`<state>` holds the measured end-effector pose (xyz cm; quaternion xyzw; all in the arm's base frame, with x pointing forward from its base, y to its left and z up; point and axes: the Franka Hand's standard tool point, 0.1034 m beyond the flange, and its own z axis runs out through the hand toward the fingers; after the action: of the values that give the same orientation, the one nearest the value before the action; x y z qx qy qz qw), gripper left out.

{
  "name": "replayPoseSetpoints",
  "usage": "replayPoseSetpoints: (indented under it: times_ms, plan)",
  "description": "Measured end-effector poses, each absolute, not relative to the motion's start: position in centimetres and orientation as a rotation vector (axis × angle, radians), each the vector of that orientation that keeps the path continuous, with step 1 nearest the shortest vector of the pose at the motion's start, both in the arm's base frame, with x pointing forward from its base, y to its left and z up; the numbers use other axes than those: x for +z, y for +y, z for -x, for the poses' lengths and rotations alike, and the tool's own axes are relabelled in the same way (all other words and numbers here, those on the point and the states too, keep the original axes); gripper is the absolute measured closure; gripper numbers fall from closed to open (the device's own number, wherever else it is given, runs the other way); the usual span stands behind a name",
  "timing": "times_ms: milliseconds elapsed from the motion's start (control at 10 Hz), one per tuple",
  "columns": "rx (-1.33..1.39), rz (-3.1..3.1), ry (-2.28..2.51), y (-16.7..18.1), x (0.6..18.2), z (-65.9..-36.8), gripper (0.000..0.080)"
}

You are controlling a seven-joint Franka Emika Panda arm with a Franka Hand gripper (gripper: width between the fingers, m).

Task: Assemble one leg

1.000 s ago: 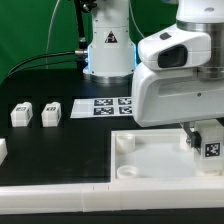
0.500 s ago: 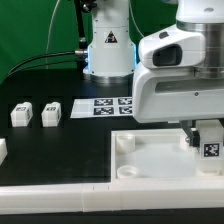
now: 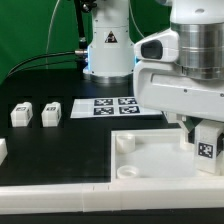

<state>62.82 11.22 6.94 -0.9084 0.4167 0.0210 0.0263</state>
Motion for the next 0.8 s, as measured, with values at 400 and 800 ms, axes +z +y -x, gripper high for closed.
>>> replayPoseSetpoints:
  times_ms: [400, 800]
  plan:
    - [0.095, 2.417, 1.899, 11.04, 6.82, -62.75, 0.0509]
    - [0.104, 2.343, 1.991, 11.09, 6.73, -62.69, 0.0408]
